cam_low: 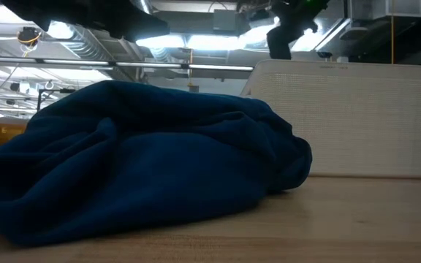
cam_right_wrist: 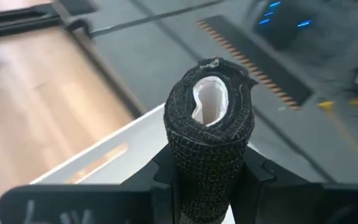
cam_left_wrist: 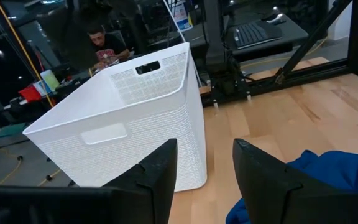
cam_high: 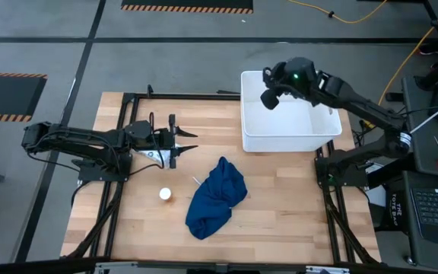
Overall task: Pick & place medical supplies in basket/bin
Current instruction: Put the black bandage into the white container
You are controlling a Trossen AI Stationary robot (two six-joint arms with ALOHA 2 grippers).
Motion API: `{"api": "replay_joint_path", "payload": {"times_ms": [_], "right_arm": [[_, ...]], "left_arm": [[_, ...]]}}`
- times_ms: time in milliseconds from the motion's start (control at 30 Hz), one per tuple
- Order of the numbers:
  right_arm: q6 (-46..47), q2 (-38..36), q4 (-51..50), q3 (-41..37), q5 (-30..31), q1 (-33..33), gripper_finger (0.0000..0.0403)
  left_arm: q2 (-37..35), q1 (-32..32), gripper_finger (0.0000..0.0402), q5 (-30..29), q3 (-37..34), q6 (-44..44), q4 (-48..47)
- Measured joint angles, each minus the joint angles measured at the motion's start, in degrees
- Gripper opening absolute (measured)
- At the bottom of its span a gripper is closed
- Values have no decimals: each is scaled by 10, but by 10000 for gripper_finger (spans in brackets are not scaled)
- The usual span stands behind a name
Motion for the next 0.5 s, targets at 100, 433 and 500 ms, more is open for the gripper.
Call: {"api": "replay_joint_path", "payload": {"times_ms": [100, 433, 500], "right_arm": [[-15, 25, -26, 15, -52, -18, 86], [-26, 83, -65, 17, -159, -87, 86], [-28, 100, -65, 17, -160, -93, 86]], "left_arm": [[0, 0, 148, 0, 0, 0, 0], [0, 0, 150, 0, 0, 0, -4], [0, 0, 149, 0, 0, 0, -4]]}}
